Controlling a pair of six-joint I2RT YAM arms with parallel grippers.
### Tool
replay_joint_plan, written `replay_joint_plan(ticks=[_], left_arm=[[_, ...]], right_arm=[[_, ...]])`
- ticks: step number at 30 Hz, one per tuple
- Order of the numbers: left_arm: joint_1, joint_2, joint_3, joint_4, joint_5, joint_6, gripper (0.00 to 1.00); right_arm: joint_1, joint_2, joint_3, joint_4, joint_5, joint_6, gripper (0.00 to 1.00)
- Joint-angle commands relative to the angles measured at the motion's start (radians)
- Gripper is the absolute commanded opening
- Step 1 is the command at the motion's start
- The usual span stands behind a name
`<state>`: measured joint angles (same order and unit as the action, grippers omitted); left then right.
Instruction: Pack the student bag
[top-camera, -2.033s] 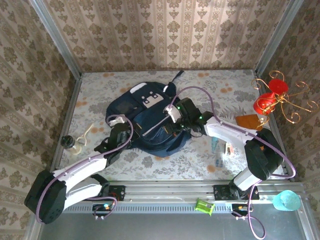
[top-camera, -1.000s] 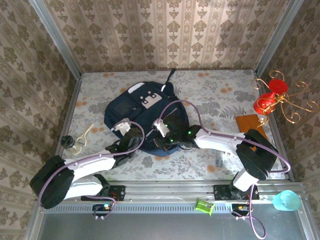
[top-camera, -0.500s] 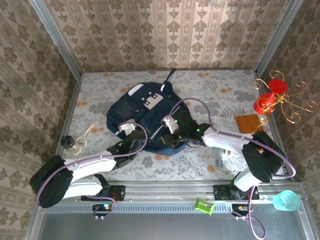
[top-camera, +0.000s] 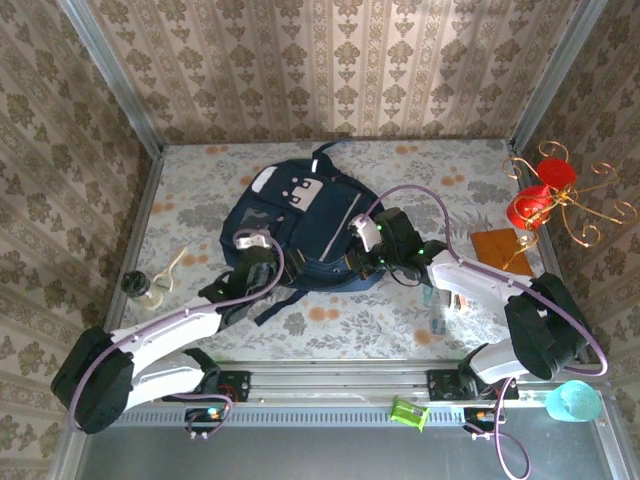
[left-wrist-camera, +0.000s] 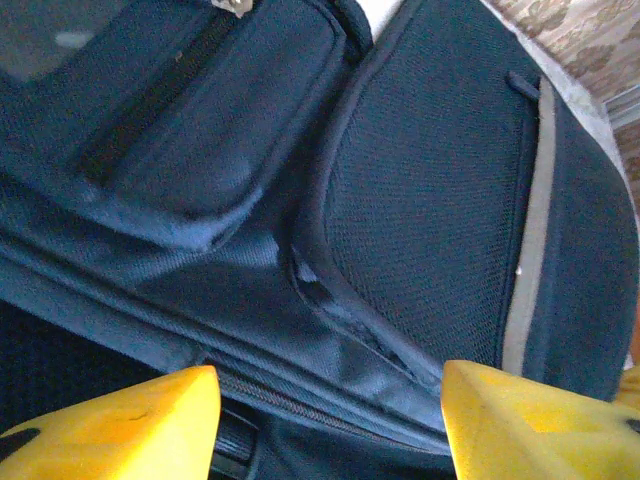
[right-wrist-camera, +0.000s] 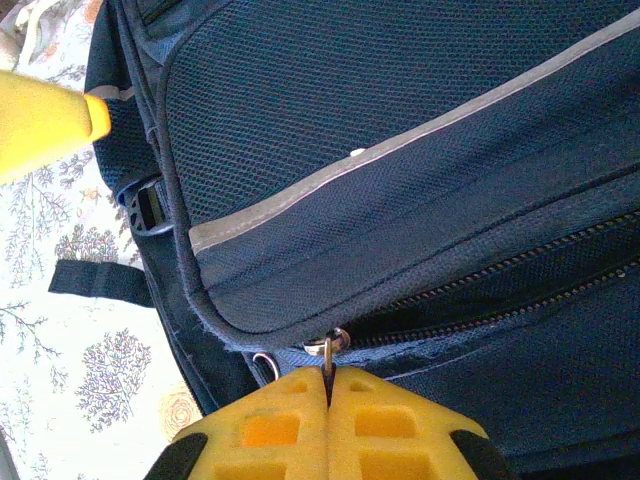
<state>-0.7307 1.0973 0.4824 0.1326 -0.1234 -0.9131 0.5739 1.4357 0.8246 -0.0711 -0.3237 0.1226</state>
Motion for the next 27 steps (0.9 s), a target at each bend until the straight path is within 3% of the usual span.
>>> replay_joint_plan(ticks=[1, 7, 15, 18, 25, 27], left_arm=[[0.058, 0.025, 0.086, -0.066, 0.161, 0.099, 0.61], [0.137, 0.134, 0.149, -0.041, 0.275, 0.123, 0.62], [0.159, 0.283, 0.22, 0.006, 0.314, 0.125, 0.6], [0.156, 0.329, 0.212, 0.083, 0.341, 0.077, 0.47], [0.127, 0.352, 0.162, 0.182, 0.289, 0.006, 0.0], [0.126, 0.346, 0.146, 0.195, 0.269, -0.011, 0.0]], right_arm=[[0.0, -0.018, -0.004, 0.011, -0.003, -0.018, 0.0], [0.0, -0.016, 0.0, 0.013, -0.008, -0.012, 0.0], [0.0, -0.028, 0.002, -0.017, -0.014, -0.02, 0.0], [0.004, -0.033, -0.016, -0.011, -0.024, -0.008, 0.0], [0.058, -0.037, -0.044, 0.016, 0.005, 0.018, 0.0], [0.073, -0.037, -0.065, 0.041, 0.015, 0.027, 0.0]])
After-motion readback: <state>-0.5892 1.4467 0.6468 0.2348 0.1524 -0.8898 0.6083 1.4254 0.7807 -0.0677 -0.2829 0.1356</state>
